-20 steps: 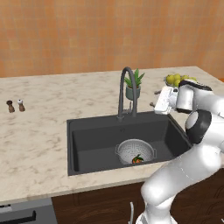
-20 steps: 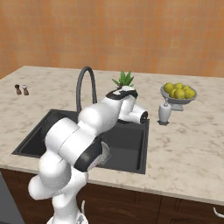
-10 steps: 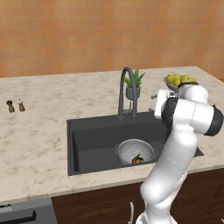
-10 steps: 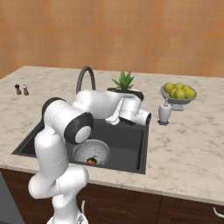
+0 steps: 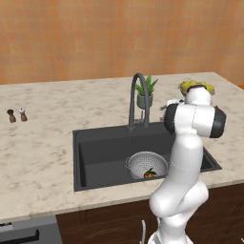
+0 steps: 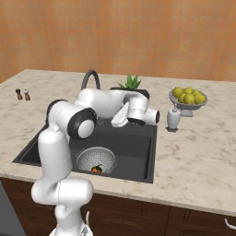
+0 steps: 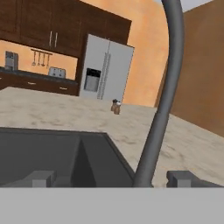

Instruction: Put the colander in the sink, put the orange in the colander, and turn on the sink faucet and pour water over the colander.

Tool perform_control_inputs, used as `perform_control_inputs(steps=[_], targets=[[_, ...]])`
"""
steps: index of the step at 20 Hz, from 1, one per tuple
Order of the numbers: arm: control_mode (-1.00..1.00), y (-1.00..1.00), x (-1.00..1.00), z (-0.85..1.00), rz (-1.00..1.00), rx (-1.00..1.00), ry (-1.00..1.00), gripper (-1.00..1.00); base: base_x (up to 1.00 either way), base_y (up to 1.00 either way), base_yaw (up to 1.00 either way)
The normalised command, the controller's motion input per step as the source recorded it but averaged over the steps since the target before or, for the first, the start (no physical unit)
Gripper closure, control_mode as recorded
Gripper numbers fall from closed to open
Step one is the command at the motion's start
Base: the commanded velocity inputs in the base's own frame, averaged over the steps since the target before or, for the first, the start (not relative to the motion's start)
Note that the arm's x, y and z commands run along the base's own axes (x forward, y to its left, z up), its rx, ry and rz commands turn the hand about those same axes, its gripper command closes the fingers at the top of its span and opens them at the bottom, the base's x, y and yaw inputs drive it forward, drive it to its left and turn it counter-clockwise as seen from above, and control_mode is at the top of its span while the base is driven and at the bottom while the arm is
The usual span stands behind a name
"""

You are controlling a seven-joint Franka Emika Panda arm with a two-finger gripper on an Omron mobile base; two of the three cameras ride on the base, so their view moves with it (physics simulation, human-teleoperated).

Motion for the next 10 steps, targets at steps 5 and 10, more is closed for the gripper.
perform_control_inputs(steps=[5, 10], targets=[[-1.00, 0.46, 0.02, -0.25, 0.00, -0.01, -0.02, -1.00, 0.00, 0.00, 0.00], [-1.00, 0.37, 0.20, -0.24, 0.00, -0.01, 0.02, -1.00, 0.00, 0.00, 0.00]])
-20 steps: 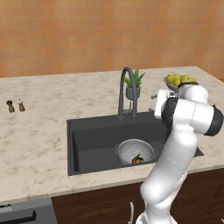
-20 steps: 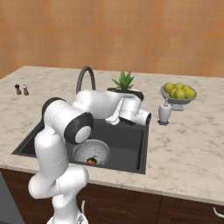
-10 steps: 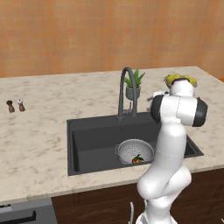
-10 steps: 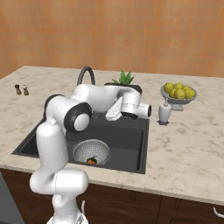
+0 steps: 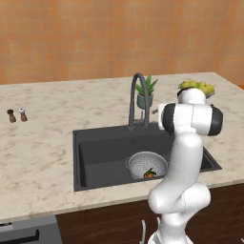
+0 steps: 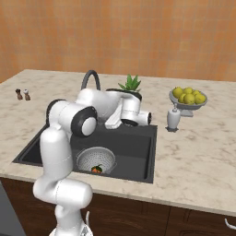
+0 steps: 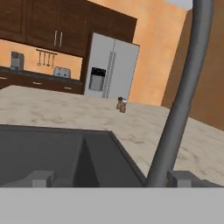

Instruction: Put the colander in the sink, put the orange in the colander, and turn on the sink faucet and pour water over the colander.

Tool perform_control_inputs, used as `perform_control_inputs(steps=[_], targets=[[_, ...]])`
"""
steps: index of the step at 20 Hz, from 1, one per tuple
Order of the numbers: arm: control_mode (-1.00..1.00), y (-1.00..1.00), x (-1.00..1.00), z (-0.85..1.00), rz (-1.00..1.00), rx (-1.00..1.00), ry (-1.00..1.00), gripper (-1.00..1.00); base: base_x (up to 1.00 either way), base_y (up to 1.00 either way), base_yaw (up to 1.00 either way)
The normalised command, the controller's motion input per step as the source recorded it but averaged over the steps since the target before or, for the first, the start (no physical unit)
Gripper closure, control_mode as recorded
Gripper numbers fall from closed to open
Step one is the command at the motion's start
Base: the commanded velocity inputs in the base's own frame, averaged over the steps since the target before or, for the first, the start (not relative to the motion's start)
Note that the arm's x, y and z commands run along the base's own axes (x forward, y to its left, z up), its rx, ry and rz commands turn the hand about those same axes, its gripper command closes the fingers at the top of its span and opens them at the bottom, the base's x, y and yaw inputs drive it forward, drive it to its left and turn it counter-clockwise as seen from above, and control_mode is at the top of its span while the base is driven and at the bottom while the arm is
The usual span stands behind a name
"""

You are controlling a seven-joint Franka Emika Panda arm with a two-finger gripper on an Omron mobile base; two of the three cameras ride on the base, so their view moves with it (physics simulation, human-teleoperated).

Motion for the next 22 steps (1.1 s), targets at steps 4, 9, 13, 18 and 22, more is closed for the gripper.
perform_control_inputs(steps=[4, 9, 13, 18, 22], targets=[[-1.00, 0.01, 0.48, 0.00, 0.00, 0.02, 0.13, -1.00, 0.00, 0.00, 0.00], [-1.00, 0.00, 0.40, -0.24, 0.00, 0.03, 0.06, -1.00, 0.00, 0.00, 0.00], [-1.00, 0.00, 0.36, -0.45, 0.00, 0.00, 0.03, -1.00, 0.00, 0.00, 0.00], [-1.00, 0.00, 0.39, -0.10, 0.00, 0.00, 0.07, -1.00, 0.00, 0.00, 0.00], [-1.00, 0.01, 0.41, 0.00, 0.00, 0.00, 0.14, -1.00, 0.00, 0.00, 0.00]])
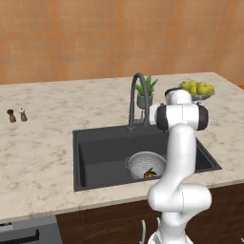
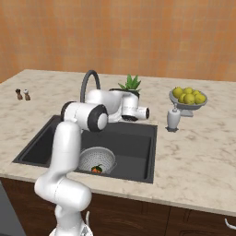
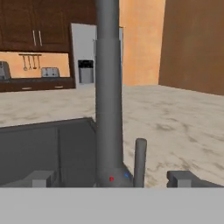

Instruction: Put the colander in the sink, put the orange in the colander, and turn on the sink faucet and pour water over the colander.

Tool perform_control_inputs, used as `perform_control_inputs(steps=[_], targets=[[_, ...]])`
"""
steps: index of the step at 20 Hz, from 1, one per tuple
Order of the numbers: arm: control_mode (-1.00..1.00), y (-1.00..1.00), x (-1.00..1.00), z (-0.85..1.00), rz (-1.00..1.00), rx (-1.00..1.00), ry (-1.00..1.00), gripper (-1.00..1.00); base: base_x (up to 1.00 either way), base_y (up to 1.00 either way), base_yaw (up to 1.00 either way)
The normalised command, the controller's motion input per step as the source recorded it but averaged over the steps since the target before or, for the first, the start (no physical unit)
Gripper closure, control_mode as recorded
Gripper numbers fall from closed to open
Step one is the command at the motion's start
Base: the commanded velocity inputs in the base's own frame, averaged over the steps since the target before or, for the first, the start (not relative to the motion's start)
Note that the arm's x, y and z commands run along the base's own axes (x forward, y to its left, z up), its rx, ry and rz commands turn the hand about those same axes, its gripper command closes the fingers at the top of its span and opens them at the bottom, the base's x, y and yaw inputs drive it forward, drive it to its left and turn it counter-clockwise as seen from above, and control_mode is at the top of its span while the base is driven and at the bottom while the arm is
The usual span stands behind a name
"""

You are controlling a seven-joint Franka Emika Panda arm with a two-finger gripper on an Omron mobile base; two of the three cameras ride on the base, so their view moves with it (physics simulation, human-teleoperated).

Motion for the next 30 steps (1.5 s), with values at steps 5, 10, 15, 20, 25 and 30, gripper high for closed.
perform_control_inputs(steps=[5, 10, 15, 20, 25, 30], targets=[[-1.00, 0.01, 0.42, -0.01, 0.00, 0.00, 0.11, -1.00, 0.00, 0.00, 0.00], [-1.00, 0.10, 0.30, -0.16, 0.00, 0.00, 0.04, -1.00, 0.00, 0.00, 0.00], [-1.00, 0.08, 0.18, -0.26, 0.00, 0.00, 0.00, -1.00, 0.00, 0.00, 0.00], [-1.00, 0.08, 0.17, -0.16, 0.00, 0.00, 0.00, 1.00, 0.00, 0.00, 0.00], [-1.00, 0.13, 0.17, 0.00, 0.00, 0.00, 0.00, 1.00, 0.00, 0.00, 0.00], [-1.00, 0.02, 0.15, 0.00, 0.00, 0.00, -0.01, 1.00, 0.00, 0.00, 0.00]])
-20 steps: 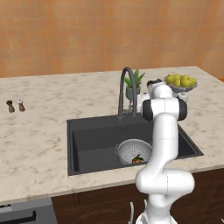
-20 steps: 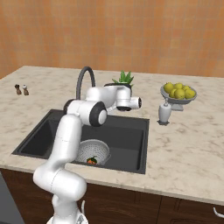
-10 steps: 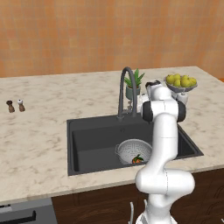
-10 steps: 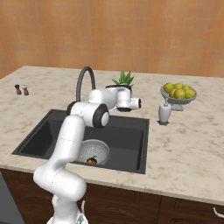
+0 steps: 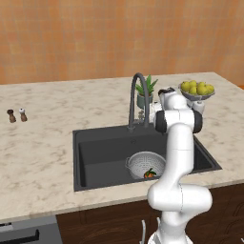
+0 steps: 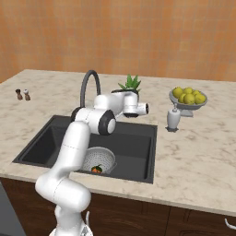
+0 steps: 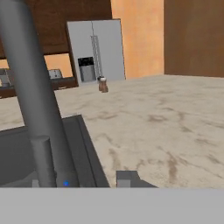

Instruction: Put the colander in the sink, put the orange in the colander, and turn on the sink faucet and pour water over the colander.

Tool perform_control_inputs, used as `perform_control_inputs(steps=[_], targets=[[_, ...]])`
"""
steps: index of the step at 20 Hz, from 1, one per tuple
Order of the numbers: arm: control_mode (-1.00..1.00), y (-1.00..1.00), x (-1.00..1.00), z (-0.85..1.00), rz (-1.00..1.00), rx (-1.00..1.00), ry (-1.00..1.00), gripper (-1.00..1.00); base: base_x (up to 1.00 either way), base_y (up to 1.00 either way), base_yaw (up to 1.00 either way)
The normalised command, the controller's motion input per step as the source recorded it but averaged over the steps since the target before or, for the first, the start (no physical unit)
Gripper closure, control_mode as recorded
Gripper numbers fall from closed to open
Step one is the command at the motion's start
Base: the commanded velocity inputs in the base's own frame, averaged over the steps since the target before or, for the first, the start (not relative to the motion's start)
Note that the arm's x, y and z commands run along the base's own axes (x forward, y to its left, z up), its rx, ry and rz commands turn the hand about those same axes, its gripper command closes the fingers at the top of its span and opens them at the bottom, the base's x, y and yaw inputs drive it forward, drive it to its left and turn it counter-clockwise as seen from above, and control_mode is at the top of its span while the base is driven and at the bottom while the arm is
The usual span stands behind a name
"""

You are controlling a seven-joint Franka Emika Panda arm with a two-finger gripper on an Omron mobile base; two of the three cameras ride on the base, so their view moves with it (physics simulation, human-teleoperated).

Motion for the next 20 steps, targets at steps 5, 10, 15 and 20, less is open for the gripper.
perform_control_inputs(steps=[5, 10, 15, 20], targets=[[-1.00, 0.00, 0.05, 0.00, 0.00, 0.00, -0.05, 1.00, 0.00, 0.00, 0.00], [-1.00, -0.10, 0.00, 0.00, -0.19, 0.02, -0.12, 1.00, 0.00, 0.00, 0.00], [-1.00, -0.48, 0.00, 0.00, -0.64, 0.09, -0.04, 1.00, 0.00, 0.00, 0.00], [-1.00, -0.75, 0.07, 0.00, -0.67, 0.12, 0.00, 1.00, 0.00, 0.00, 0.00]])
